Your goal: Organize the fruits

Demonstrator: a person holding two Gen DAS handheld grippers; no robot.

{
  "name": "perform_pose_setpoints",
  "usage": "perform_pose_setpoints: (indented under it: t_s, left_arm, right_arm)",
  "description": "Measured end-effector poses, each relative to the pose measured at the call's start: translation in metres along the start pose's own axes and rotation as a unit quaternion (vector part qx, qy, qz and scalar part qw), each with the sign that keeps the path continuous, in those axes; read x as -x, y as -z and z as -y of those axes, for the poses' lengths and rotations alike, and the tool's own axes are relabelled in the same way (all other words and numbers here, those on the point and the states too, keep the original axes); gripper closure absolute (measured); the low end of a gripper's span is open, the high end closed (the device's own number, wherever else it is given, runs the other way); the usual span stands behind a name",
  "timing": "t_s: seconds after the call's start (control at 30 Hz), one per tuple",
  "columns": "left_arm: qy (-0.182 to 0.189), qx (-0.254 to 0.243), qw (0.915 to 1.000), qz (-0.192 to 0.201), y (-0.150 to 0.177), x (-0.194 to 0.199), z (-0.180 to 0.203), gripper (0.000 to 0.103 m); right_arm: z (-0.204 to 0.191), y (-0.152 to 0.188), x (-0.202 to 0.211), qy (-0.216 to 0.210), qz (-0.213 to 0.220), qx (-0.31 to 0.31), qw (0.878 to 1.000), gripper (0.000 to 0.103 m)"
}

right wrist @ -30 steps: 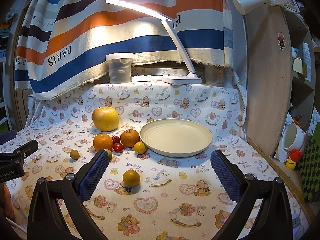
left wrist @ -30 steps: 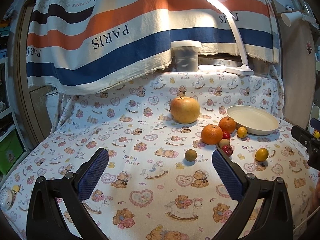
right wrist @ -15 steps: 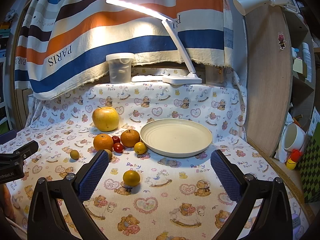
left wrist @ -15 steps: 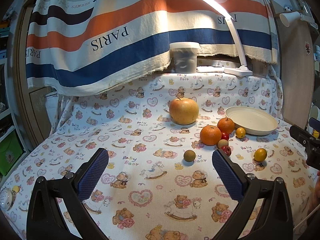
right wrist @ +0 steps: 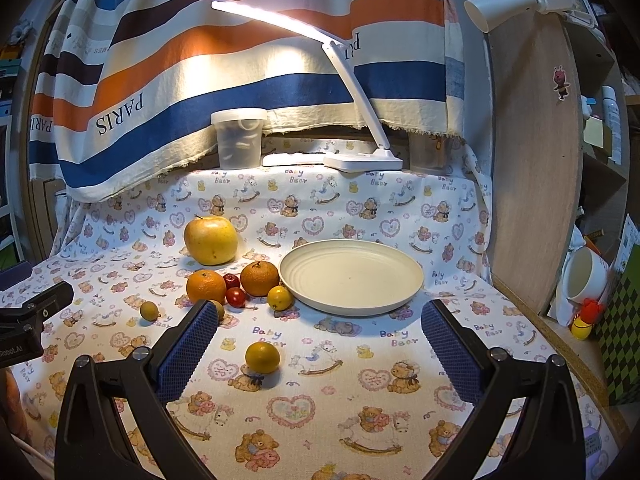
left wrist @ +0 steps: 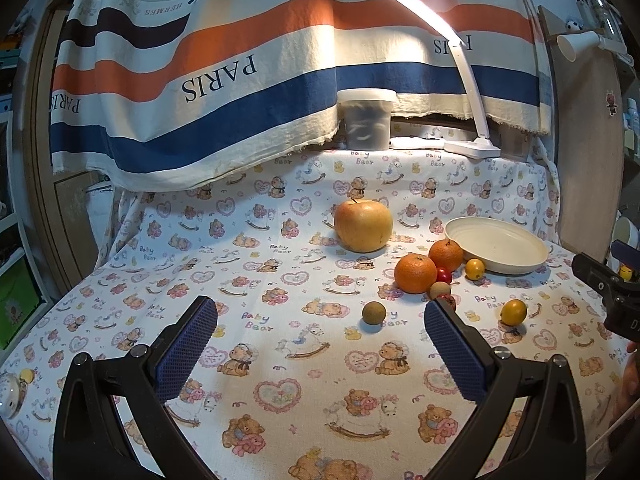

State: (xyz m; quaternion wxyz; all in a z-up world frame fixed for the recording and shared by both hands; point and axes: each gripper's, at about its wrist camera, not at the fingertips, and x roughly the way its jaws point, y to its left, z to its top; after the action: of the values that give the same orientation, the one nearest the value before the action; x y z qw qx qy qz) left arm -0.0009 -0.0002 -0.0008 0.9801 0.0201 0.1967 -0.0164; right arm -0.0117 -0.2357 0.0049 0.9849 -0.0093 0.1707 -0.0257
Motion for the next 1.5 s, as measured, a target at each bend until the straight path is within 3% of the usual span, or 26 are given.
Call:
perform_pose_setpoints:
  t_s: [0.17,0.3,0.37,0.5,0.73,0.9,1.03,1.1,1.17,1.23,1.33,1.5]
  left_arm:
    - [0.032,0.010,0.9993,-0.014,-0.004,-0.001,-0.004,0.000]
    - [0.024,-0.004,0.9997,-0.009,-0.022,0.003,-0.005,0.000]
    - [0.037,0.000,0.9993,-0.006,-0.036,0.004,-0.008,0.000]
    - [0.049,-0.004,0.9988,-0.007,-0.064,0.001,-0.011,0.000]
    - [0.021,0.006,0.9997,0.008,-0.105,-0.021,-0.009,0.000]
    - [0.034,-0.002,0.9994,-0.003,-0.114,-0.042,0.002,0.000]
    - [0.053,0.003,0.9971,-0.054,-0.097,-0.063,0.005,0.000]
    - [0.062,0.007,0.9947,-0.082,-0.084,-0.077,0.005,0.000]
    - [0.060,0.009,0.9903,-0.125,-0.073,-0.091,0.006,0.001]
    - [0.073,0.015,0.9861,-0.149,-0.064,-0.100,0.005,0.004]
    - [0.054,0.004,0.9838,-0.171,-0.055,-0.108,0.008,0.004]
    - [0.070,0.011,0.9789,-0.192,-0.050,-0.110,0.010,0.004]
  right_arm:
    - [0.005,0.001,0.012,-0.001,0.025,-0.003,1.000,0.000]
    - [0.018,-0.009,0.016,-0.001,0.022,0.000,1.000,0.000]
    - [0.025,-0.020,0.017,0.006,0.019,-0.005,1.000,0.000]
    - [0.036,-0.051,0.012,-0.022,0.002,-0.007,1.000,0.000]
    - [0.042,-0.102,-0.009,-0.072,0.012,-0.027,0.997,0.000]
    - [0.039,-0.118,-0.038,-0.063,0.006,-0.047,0.997,0.001]
    - [0.035,-0.104,-0.059,-0.030,-0.021,-0.035,0.999,0.001]
    - [0.037,-0.093,-0.069,-0.036,-0.039,-0.034,0.998,0.001]
    - [0.037,-0.083,-0.082,-0.068,-0.085,-0.042,0.993,0.001]
    - [0.033,-0.079,-0.092,-0.109,-0.129,-0.041,0.985,0.007]
    - [0.023,-0.071,-0.100,-0.149,-0.179,-0.034,0.972,0.016]
    - [-0.002,-0.048,-0.116,-0.191,-0.278,-0.005,0.941,0.054]
